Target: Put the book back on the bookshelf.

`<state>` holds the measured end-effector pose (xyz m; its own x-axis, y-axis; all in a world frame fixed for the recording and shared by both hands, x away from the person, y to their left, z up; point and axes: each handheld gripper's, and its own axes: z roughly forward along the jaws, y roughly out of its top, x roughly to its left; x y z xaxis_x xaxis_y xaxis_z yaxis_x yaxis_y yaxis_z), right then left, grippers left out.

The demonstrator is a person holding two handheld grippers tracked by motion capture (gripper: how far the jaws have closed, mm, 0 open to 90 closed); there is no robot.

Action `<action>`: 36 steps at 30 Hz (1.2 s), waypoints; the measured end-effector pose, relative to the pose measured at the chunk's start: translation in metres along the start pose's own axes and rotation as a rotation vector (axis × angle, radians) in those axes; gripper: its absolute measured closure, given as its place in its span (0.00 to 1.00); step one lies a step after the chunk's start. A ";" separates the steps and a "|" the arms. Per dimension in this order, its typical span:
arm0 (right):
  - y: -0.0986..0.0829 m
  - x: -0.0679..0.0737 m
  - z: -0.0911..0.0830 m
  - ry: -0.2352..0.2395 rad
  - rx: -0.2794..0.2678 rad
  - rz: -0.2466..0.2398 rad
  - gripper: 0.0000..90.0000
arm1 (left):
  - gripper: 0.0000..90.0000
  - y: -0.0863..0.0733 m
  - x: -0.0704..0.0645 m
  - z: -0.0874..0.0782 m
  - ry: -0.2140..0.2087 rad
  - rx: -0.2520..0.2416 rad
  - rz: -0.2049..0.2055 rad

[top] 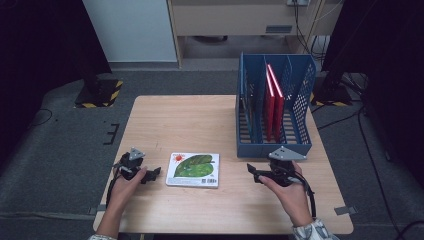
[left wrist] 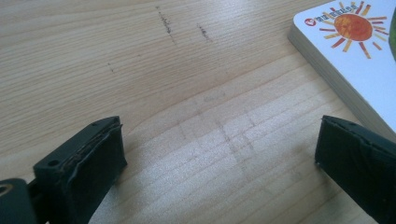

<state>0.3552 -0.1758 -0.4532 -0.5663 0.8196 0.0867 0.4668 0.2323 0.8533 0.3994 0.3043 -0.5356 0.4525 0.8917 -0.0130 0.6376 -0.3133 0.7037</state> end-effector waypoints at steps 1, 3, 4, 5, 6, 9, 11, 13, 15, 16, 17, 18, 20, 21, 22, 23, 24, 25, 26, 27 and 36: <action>0.000 0.002 0.002 0.005 0.000 -0.007 0.19 | 0.03 0.000 0.000 -0.002 -0.004 -0.005 -0.003; -0.002 0.006 0.007 0.017 0.002 -0.011 0.19 | 0.04 0.001 0.001 -0.004 -0.005 -0.026 -0.021; -0.002 0.006 0.007 0.017 0.002 -0.011 0.19 | 0.05 0.001 0.001 -0.004 -0.005 -0.026 -0.021; -0.005 0.012 0.012 0.007 0.017 -0.032 0.18 | 0.06 0.002 0.001 -0.008 -0.009 -0.041 -0.028; -0.006 0.014 0.015 0.011 0.025 -0.043 0.19 | 0.06 0.003 -0.001 -0.010 -0.016 -0.049 -0.031; -0.006 0.023 0.019 0.028 0.026 -0.059 0.19 | 0.07 0.006 -0.007 -0.014 -0.033 -0.063 -0.013; -0.006 0.029 0.020 0.036 0.021 -0.074 0.17 | 0.07 0.008 -0.012 -0.015 -0.045 -0.075 -0.001; -0.006 0.035 0.023 0.033 0.018 -0.085 0.14 | 0.06 0.011 -0.017 -0.016 -0.059 -0.090 0.010; -0.006 0.041 0.027 0.046 0.020 -0.094 0.14 | 0.06 0.013 -0.023 -0.018 -0.067 -0.099 0.016; -0.006 0.043 0.029 0.050 0.021 -0.097 0.14 | 0.06 0.014 -0.026 -0.018 -0.073 -0.105 0.018; -0.006 0.046 0.031 0.057 0.023 -0.104 0.15 | 0.06 0.016 -0.029 -0.019 -0.086 -0.106 0.025; -0.007 0.049 0.034 0.070 0.024 -0.109 0.16 | 0.06 0.018 -0.032 -0.018 -0.097 -0.112 0.023; -0.008 0.054 0.039 0.098 0.032 -0.115 0.18 | 0.05 0.021 -0.042 -0.016 -0.119 -0.117 0.044; -0.009 0.057 0.042 0.114 0.038 -0.119 0.21 | 0.05 0.021 -0.042 -0.016 -0.119 -0.117 0.044; -0.010 0.060 0.046 0.131 0.048 -0.120 0.23 | 0.05 0.023 -0.049 -0.012 -0.123 -0.101 0.071; -0.011 0.062 0.049 0.143 0.056 -0.120 0.23 | 0.06 0.023 -0.052 -0.009 -0.134 -0.085 0.089; -0.013 0.066 0.054 0.162 0.071 -0.117 0.27 | 0.06 0.024 -0.055 -0.007 -0.136 -0.072 0.097; -0.015 0.069 0.059 0.182 0.084 -0.126 0.29 | 0.07 0.024 -0.057 -0.006 -0.135 -0.064 0.102; -0.016 0.071 0.063 0.188 0.095 -0.133 0.29 | 0.09 0.024 -0.059 -0.004 -0.141 -0.056 0.111; -0.018 0.073 0.068 0.195 0.106 -0.132 0.29 | 0.12 0.024 -0.060 -0.002 -0.142 -0.045 0.120; -0.032 0.085 0.100 0.234 0.193 -0.138 0.28 | 0.18 0.022 -0.065 0.008 -0.196 0.000 0.111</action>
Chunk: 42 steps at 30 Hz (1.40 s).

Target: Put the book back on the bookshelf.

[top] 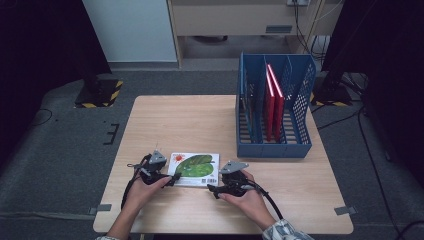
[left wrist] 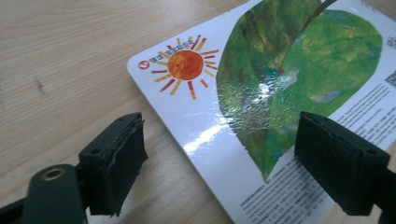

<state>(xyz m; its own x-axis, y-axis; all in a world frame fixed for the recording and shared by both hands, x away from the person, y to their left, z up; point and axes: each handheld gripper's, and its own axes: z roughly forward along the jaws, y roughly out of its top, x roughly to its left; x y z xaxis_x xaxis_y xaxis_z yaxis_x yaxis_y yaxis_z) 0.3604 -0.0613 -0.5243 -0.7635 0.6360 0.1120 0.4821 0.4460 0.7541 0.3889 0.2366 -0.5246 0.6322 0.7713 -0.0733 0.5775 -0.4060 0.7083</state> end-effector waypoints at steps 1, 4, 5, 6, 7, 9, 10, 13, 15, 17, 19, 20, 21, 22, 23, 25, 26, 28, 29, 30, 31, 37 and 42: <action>0.000 0.000 0.002 0.000 -0.002 0.007 0.28 | 0.19 0.000 0.000 0.000 -0.011 0.000 -0.004; 0.000 0.000 0.007 -0.001 -0.001 0.018 0.28 | 0.22 -0.001 0.000 0.001 -0.038 -0.002 -0.026; 0.000 -0.001 0.007 0.004 0.002 0.014 0.28 | 0.23 -0.002 0.001 0.001 -0.051 -0.003 -0.038; -0.001 -0.001 0.008 0.005 0.002 0.013 0.28 | 0.25 -0.002 0.001 0.001 -0.058 -0.001 -0.045; -0.001 -0.001 0.009 0.004 0.008 0.014 0.28 | 0.25 -0.003 0.001 0.001 -0.060 -0.002 -0.052; -0.003 -0.001 0.011 0.004 0.012 0.014 0.28 | 0.24 -0.003 0.002 0.001 -0.063 -0.004 -0.059; -0.003 -0.001 0.011 0.006 0.014 0.015 0.27 | 0.24 -0.003 0.002 0.001 -0.061 -0.007 -0.060; -0.003 0.000 0.013 0.003 0.013 0.005 0.25 | 0.24 -0.004 0.000 0.001 -0.057 -0.013 -0.065; -0.004 0.000 0.013 0.004 0.012 -0.002 0.26 | 0.24 -0.004 -0.001 0.001 -0.053 -0.012 -0.068; -0.005 0.000 0.013 -0.006 0.013 -0.016 0.26 | 0.24 -0.003 -0.004 0.002 -0.050 -0.008 -0.065; -0.005 -0.001 0.012 -0.010 0.023 -0.026 0.25 | 0.23 -0.002 -0.007 0.002 -0.054 0.001 -0.056; -0.005 -0.002 0.011 -0.017 0.022 -0.021 0.25 | 0.22 -0.002 -0.008 0.003 -0.057 0.004 -0.053; -0.005 -0.004 0.010 -0.016 0.025 -0.016 0.26 | 0.22 -0.002 -0.010 0.003 -0.060 0.005 -0.050; -0.006 -0.005 0.009 -0.018 0.022 -0.012 0.27 | 0.22 -0.001 -0.012 0.004 -0.064 0.006 -0.043; -0.007 -0.007 0.007 -0.017 0.020 -0.011 0.27 | 0.22 -0.001 -0.013 0.004 -0.067 0.006 -0.041; -0.009 -0.009 0.004 -0.014 0.014 0.007 0.27 | 0.22 -0.001 -0.017 0.005 -0.071 0.006 -0.037; -0.011 -0.009 0.002 -0.009 0.018 0.008 0.27 | 0.22 -0.001 -0.018 0.005 -0.073 0.007 -0.036; -0.013 -0.009 -0.001 -0.009 0.015 0.012 0.28 | 0.22 -0.001 -0.021 0.005 -0.082 0.008 -0.031; -0.015 -0.009 -0.003 -0.008 0.019 0.007 0.28 | 0.22 -0.001 -0.023 0.005 -0.085 0.007 -0.032; -0.016 -0.009 -0.005 -0.007 0.026 0.002 0.29 | 0.22 -0.001 -0.023 0.005 -0.085 0.007 -0.032; -0.017 -0.008 -0.007 -0.008 0.029 -0.002 0.28 | 0.22 -0.002 -0.027 0.005 -0.088 0.007 -0.028; -0.021 -0.007 -0.010 -0.014 0.028 -0.024 0.27 | 0.22 -0.008 -0.035 -0.001 -0.090 0.007 -0.024; -0.021 -0.006 -0.008 -0.015 0.031 -0.041 0.22 | 0.13 -0.002 -0.031 0.004 -0.087 0.029 -0.025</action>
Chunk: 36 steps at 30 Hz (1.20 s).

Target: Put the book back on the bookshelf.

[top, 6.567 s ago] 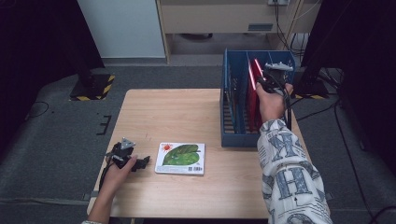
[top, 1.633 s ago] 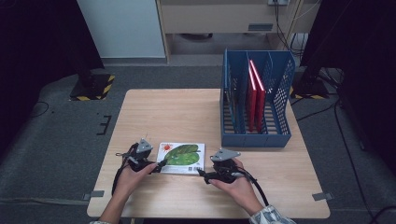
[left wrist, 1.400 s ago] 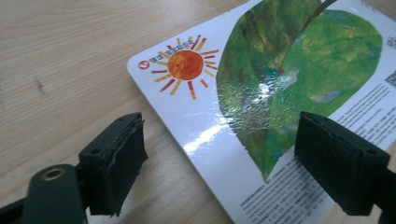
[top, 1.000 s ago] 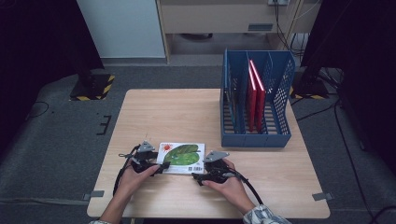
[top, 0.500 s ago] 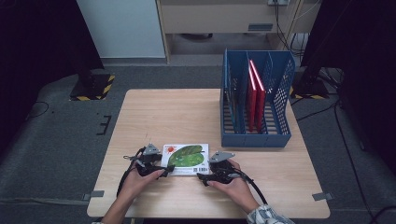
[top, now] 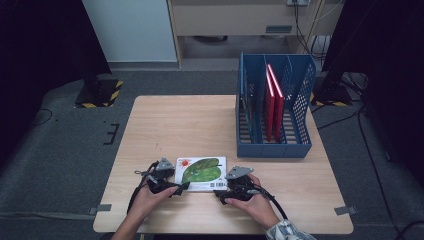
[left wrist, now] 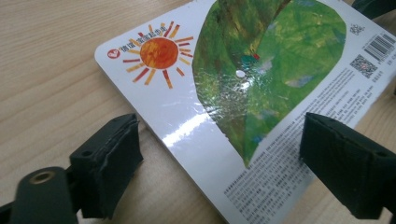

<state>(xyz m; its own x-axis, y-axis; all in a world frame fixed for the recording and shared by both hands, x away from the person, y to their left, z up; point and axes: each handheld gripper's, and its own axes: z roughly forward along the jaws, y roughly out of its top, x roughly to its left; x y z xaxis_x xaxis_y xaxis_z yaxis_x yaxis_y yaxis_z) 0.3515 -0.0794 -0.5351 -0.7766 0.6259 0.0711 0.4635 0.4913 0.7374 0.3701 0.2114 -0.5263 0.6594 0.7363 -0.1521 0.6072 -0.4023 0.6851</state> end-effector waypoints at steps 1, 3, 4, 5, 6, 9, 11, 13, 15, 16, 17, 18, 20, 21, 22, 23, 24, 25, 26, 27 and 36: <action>0.000 0.000 0.000 0.004 0.005 -0.002 0.21 | 0.12 0.002 0.002 0.000 0.005 -0.009 0.011; 0.001 0.001 0.001 0.003 0.008 -0.006 0.19 | 0.10 0.008 0.005 -0.001 0.018 -0.039 0.024; 0.000 0.002 0.001 0.001 0.006 -0.010 0.18 | 0.10 0.010 0.007 -0.002 0.020 -0.049 0.026; 0.000 0.002 0.002 -0.002 0.003 -0.010 0.17 | 0.10 0.014 0.010 -0.002 0.017 -0.060 0.021; 0.000 0.003 0.002 0.003 0.007 -0.012 0.16 | 0.10 0.016 0.012 -0.002 0.019 -0.061 0.021; 0.000 0.005 0.002 -0.007 0.015 -0.018 0.16 | 0.10 0.020 0.020 0.001 0.005 -0.047 0.010; 0.001 0.007 0.002 -0.016 0.024 -0.022 0.15 | 0.10 0.021 0.026 0.004 0.012 -0.035 0.025; 0.001 0.009 0.002 -0.026 0.031 -0.035 0.15 | 0.10 0.024 0.031 0.004 0.000 -0.044 0.026; 0.000 0.010 0.001 -0.029 0.036 -0.042 0.17 | 0.11 0.027 0.037 0.005 -0.011 -0.061 0.018; 0.000 0.010 0.000 -0.026 0.040 -0.040 0.17 | 0.10 0.029 0.040 0.007 -0.017 -0.063 0.011; 0.000 0.010 0.000 -0.027 0.038 -0.042 0.17 | 0.10 0.029 0.042 0.008 -0.027 -0.062 0.000; 0.000 0.010 0.000 -0.028 0.038 -0.044 0.17 | 0.10 0.031 0.044 0.009 -0.038 -0.056 0.003; 0.000 0.012 0.001 -0.037 0.036 -0.046 0.17 | 0.10 0.031 0.045 0.011 -0.046 -0.047 0.015; 0.000 0.012 0.000 -0.036 0.040 -0.047 0.16 | 0.10 0.031 0.045 0.012 -0.050 -0.044 0.021; -0.001 0.012 0.001 -0.039 0.037 -0.046 0.15 | 0.11 0.032 0.045 0.012 -0.041 -0.042 0.026; -0.001 0.012 0.002 -0.034 0.032 -0.051 0.13 | 0.12 0.032 0.045 0.012 -0.040 -0.045 0.033; -0.001 0.013 0.002 -0.028 0.029 -0.052 0.12 | 0.12 0.032 0.044 0.012 -0.043 -0.047 0.037; -0.002 0.013 0.003 -0.026 0.026 -0.053 0.10 | 0.12 0.032 0.043 0.013 -0.040 -0.045 0.045; -0.002 0.014 0.003 -0.026 0.026 -0.050 0.09 | 0.12 0.032 0.042 0.013 -0.037 -0.040 0.053; -0.002 0.014 0.004 -0.029 0.024 -0.050 0.08 | 0.12 0.032 0.042 0.014 -0.043 -0.035 0.051; 0.002 0.019 0.006 -0.028 0.048 -0.052 0.07 | 0.13 0.031 0.036 0.019 -0.043 -0.006 0.067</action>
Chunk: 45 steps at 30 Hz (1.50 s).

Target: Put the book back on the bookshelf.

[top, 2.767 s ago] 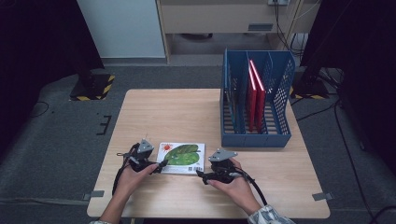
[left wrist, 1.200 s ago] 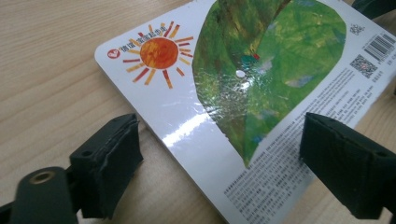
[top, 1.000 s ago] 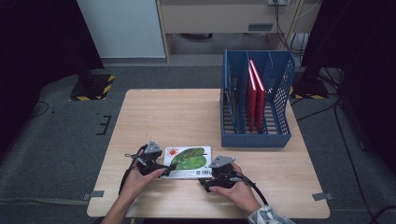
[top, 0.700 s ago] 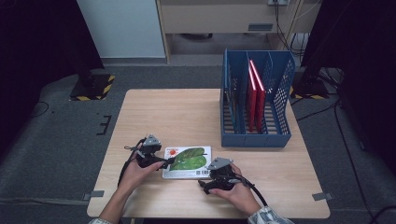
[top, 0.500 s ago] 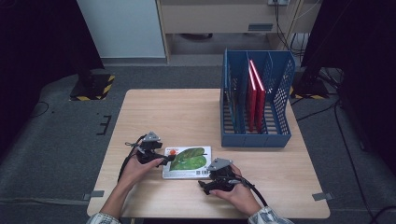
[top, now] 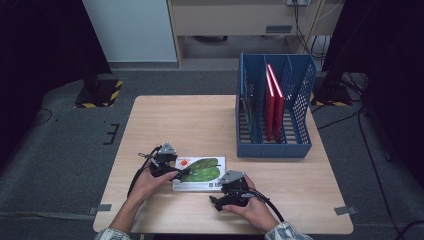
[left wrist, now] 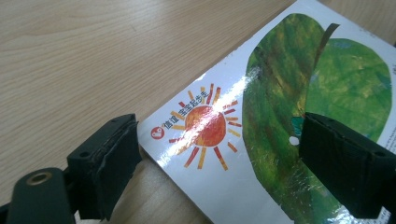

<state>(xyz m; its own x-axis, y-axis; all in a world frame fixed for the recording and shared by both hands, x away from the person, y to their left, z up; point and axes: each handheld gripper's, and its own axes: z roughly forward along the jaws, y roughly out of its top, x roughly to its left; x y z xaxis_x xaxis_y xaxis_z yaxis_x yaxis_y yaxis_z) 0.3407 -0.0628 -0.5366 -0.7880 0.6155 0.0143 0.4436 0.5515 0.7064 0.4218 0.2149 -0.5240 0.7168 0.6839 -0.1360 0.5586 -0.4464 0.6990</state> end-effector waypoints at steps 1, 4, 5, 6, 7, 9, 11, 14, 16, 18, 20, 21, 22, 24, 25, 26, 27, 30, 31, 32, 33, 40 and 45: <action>0.000 0.000 0.000 0.001 0.001 -0.007 0.07 | 0.13 0.000 0.001 0.000 -0.002 0.006 -0.010; 0.001 0.001 0.001 0.005 0.003 -0.005 0.07 | 0.11 -0.001 0.002 0.000 0.006 0.012 -0.014; 0.001 0.001 0.001 0.005 0.001 -0.005 0.07 | 0.10 -0.001 0.003 0.001 0.007 0.013 -0.016; 0.001 0.001 0.001 0.006 0.000 -0.004 0.07 | 0.10 -0.001 0.003 0.002 0.004 0.015 -0.016; 0.001 0.001 0.001 0.006 0.000 -0.004 0.07 | 0.10 -0.001 0.003 0.002 0.004 0.015 -0.016; 0.001 0.001 0.002 0.004 -0.002 -0.002 0.07 | 0.08 -0.002 0.002 0.004 0.008 0.022 -0.018; 0.001 0.001 0.002 0.005 -0.003 -0.002 0.06 | 0.08 -0.002 0.002 0.004 0.009 0.019 -0.018; 0.003 0.001 0.003 0.007 0.009 -0.004 0.06 | 0.09 -0.003 0.002 0.003 0.007 0.019 -0.020; 0.003 0.001 0.004 0.002 0.004 0.000 0.05 | 0.09 -0.003 0.000 0.003 0.014 0.018 -0.022; 0.004 0.001 0.005 -0.006 0.002 0.005 0.04 | 0.09 -0.004 0.000 0.003 0.018 0.012 -0.027; 0.005 0.002 0.006 -0.008 0.008 0.009 0.03 | 0.09 -0.005 -0.001 0.003 0.023 0.002 -0.032; 0.006 0.002 0.006 -0.011 0.014 0.012 0.03 | 0.09 -0.005 -0.001 0.003 0.024 0.002 -0.033; 0.006 0.002 0.006 -0.012 0.016 0.012 0.02 | 0.09 -0.005 -0.001 0.003 0.023 0.001 -0.032; 0.007 0.004 0.007 -0.017 0.023 0.022 0.01 | 0.10 -0.005 -0.001 0.003 0.024 0.000 -0.032; 0.007 0.004 0.007 -0.019 0.024 0.021 0.01 | 0.10 -0.005 0.000 0.002 0.024 -0.001 -0.034; 0.007 0.005 0.007 -0.022 0.024 0.022 0.02 | 0.10 -0.005 0.000 0.002 0.025 -0.001 -0.035; 0.007 0.005 0.007 -0.022 0.025 0.021 0.02 | 0.11 -0.005 0.000 0.002 0.024 -0.002 -0.035; 0.007 0.006 0.007 -0.019 0.022 0.017 0.03 | 0.12 -0.005 0.002 0.002 0.023 -0.008 -0.038; 0.007 0.006 0.006 -0.015 0.026 0.016 0.04 | 0.12 -0.005 0.002 0.002 0.023 -0.009 -0.037; 0.007 0.007 0.006 -0.016 0.025 0.016 0.04 | 0.12 -0.005 0.002 0.002 0.025 -0.009 -0.038; 0.007 0.007 0.006 -0.014 0.025 0.009 0.05 | 0.12 -0.006 0.002 0.002 0.027 -0.008 -0.038; 0.005 0.007 0.006 -0.006 0.012 0.009 0.03 | 0.13 -0.009 0.000 -0.002 0.032 -0.008 -0.045; 0.007 0.008 0.007 -0.012 0.020 0.012 0.01 | 0.14 -0.009 0.000 -0.002 0.035 -0.007 -0.045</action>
<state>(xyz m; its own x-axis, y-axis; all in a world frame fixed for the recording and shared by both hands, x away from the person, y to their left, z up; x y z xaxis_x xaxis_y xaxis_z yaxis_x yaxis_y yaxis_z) 0.3404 -0.0502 -0.5369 -0.7777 0.6285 0.0138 0.4610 0.5551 0.6923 0.4161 0.2196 -0.5287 0.6756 0.7233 -0.1429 0.5871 -0.4105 0.6977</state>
